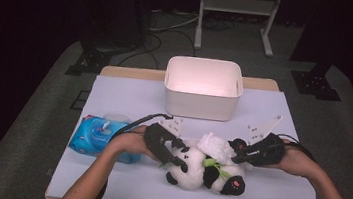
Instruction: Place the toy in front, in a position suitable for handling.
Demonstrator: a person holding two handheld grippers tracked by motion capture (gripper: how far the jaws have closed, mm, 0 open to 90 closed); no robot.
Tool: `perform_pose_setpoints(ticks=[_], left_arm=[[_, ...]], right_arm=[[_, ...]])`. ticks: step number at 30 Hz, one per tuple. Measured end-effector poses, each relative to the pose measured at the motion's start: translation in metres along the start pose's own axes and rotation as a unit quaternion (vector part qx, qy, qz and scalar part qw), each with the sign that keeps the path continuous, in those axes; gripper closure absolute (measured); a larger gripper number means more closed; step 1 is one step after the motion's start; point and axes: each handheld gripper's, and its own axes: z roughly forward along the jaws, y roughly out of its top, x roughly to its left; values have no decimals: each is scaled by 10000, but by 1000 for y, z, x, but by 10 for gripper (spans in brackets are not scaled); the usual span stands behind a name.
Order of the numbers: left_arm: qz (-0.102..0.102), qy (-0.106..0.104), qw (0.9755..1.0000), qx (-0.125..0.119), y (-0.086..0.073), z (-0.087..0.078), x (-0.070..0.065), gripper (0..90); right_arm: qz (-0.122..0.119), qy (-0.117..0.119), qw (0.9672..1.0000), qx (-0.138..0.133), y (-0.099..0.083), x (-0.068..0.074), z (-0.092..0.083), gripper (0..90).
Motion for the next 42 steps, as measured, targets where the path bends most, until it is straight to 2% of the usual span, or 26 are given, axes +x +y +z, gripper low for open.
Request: perform_pose_setpoints(ticks=[2,11,13,18,21,22,25,26,30,33,38,42], left_arm=[[-69,-31,10000,-5,0,0,-3,421],[-66,-24,10000,44,0,1,-15,424],[-12,-1,10000,67,0,1,-17,423],[34,21,10000,91,1,1,-17,423],[18,29,9999,101,1,1,-17,422],[18,29,9999,101,1,1,-17,421],[9,37,9999,123,1,1,-17,417],[21,48,9999,129,2,1,-18,416],[28,58,9999,131,2,1,-18,414],[47,56,9999,126,2,1,-19,414],[41,97,9998,173,2,2,-19,405],[-15,91,9999,138,-1,3,-17,394]], right_arm=[[51,-9,10000,3,-3,0,-3,827],[32,-4,9999,128,-8,-2,-7,829],[8,15,9999,139,-8,-3,-7,828],[-153,119,9997,177,0,4,-6,794],[-234,163,9995,136,10,6,-4,716],[-234,163,9995,136,10,6,-4,716],[-306,286,9990,147,18,6,-3,604],[-280,335,9990,105,21,6,-3,603],[-323,267,9990,145,29,3,1,602],[-308,234,9992,76,34,0,6,592],[-314,222,9991,171,40,-3,18,567],[-107,110,9998,136,42,-8,25,580]])
